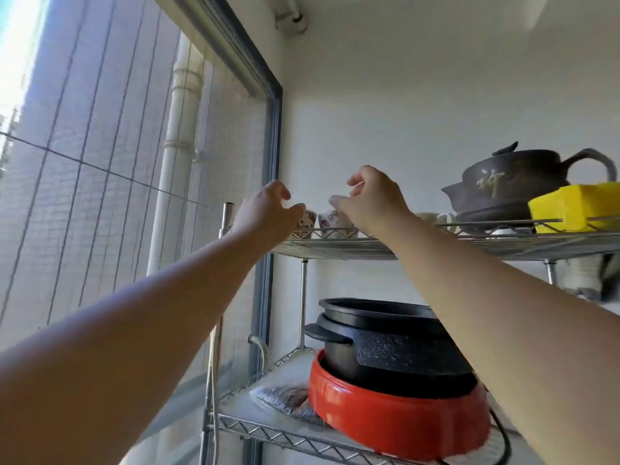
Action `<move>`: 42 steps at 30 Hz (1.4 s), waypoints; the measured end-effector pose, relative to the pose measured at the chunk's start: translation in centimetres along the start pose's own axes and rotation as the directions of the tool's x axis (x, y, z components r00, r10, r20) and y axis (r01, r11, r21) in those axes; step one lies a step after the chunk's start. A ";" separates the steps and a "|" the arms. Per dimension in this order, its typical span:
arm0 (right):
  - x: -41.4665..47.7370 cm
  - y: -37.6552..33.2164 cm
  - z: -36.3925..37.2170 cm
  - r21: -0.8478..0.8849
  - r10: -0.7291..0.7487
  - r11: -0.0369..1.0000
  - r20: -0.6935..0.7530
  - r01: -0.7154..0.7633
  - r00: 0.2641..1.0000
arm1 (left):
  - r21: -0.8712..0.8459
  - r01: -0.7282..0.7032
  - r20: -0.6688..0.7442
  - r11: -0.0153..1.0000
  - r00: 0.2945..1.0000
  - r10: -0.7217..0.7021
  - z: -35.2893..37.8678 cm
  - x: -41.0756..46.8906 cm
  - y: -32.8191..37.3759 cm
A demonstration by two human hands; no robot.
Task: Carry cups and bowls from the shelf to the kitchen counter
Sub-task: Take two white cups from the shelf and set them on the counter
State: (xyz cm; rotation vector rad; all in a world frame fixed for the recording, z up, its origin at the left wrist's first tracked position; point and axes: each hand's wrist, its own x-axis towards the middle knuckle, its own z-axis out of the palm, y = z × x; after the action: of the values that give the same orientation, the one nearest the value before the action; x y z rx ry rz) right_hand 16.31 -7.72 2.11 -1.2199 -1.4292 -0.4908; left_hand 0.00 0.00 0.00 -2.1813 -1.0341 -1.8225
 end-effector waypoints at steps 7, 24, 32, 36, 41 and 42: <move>3.5 -0.2 0.9 -0.342 0.379 0.894 0.225 -0.291 0.898 | 0.158 0.286 0.295 0.945 0.900 -0.322 1.3 3.8 -0.6; 4.8 0.4 3.5 -0.252 0.459 0.885 0.624 -0.392 0.633 | 0.167 0.372 0.525 0.913 0.750 -0.402 3.2 6.4 -0.8; 5.5 1.7 2.9 0.231 0.428 0.822 0.351 -0.520 0.833 | -0.433 0.443 0.377 0.785 0.880 -0.289 2.2 6.3 -2.1; 5.1 0.9 1.9 0.456 0.321 0.778 0.305 -0.433 0.897 | -0.680 0.348 0.286 0.646 0.937 -0.203 0.4 4.7 -1.2; 0.1 -1.1 -1.8 0.634 0.086 0.729 0.287 -0.256 0.954 | -0.814 0.214 0.260 0.540 0.966 0.009 -2.4 -0.3 0.4; -1.5 -1.0 -2.7 0.653 0.035 0.723 0.293 -0.227 0.955 | -0.830 0.209 0.275 0.518 0.960 0.053 -2.8 -1.8 0.4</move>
State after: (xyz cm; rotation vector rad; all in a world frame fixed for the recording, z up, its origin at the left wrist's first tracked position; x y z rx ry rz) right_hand 16.42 -10.94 1.86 -0.7760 -1.5295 0.3157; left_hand -2.14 -2.49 -0.73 -3.0087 -0.1690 -2.4907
